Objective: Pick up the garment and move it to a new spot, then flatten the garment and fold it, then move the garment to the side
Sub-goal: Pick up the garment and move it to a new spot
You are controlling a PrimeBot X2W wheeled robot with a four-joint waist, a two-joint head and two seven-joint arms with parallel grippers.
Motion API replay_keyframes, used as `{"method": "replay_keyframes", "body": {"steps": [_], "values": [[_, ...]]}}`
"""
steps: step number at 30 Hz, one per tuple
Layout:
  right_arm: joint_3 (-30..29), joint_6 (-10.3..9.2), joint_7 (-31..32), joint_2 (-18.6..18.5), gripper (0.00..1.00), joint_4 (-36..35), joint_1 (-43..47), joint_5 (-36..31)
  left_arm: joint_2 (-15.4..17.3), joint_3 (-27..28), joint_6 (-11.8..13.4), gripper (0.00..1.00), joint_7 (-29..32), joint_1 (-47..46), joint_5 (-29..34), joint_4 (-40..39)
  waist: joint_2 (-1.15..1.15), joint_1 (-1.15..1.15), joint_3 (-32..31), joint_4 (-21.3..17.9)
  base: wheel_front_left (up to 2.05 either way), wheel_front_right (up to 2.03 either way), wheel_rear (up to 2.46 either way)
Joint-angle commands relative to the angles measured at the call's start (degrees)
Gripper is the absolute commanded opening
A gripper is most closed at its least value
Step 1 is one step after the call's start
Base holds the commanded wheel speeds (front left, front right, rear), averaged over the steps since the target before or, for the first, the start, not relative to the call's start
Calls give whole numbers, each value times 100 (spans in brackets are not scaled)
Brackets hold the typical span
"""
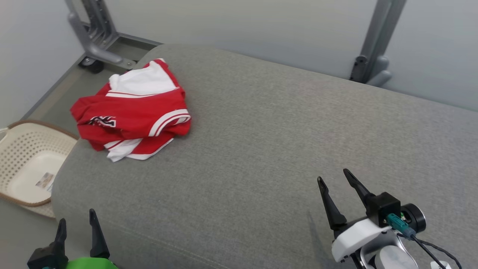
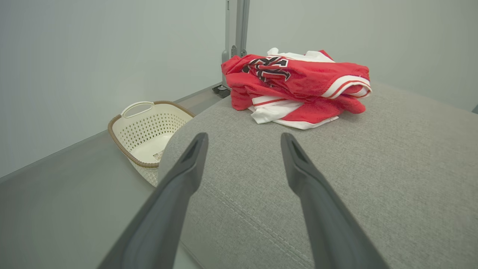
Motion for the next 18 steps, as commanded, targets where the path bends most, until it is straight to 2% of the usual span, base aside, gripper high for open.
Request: {"method": "replay_keyframes", "body": {"steps": [1,10,18], "values": [[89,-5,-19,2,100,80,-190,-4,22,73,61,100,-3,100,-114,-76,0,0,121,665,0,0,0],[25,-5,-20,-115,100,116,-199,102,22,30,-151,100,-4,-16,-411,-66,0,0,254,627,0,0,0],[-17,-5,-20,-372,100,-42,-260,33,37,361,-497,100,-3,-798,-459,273,0,0,690,53,0,0,0]]}}
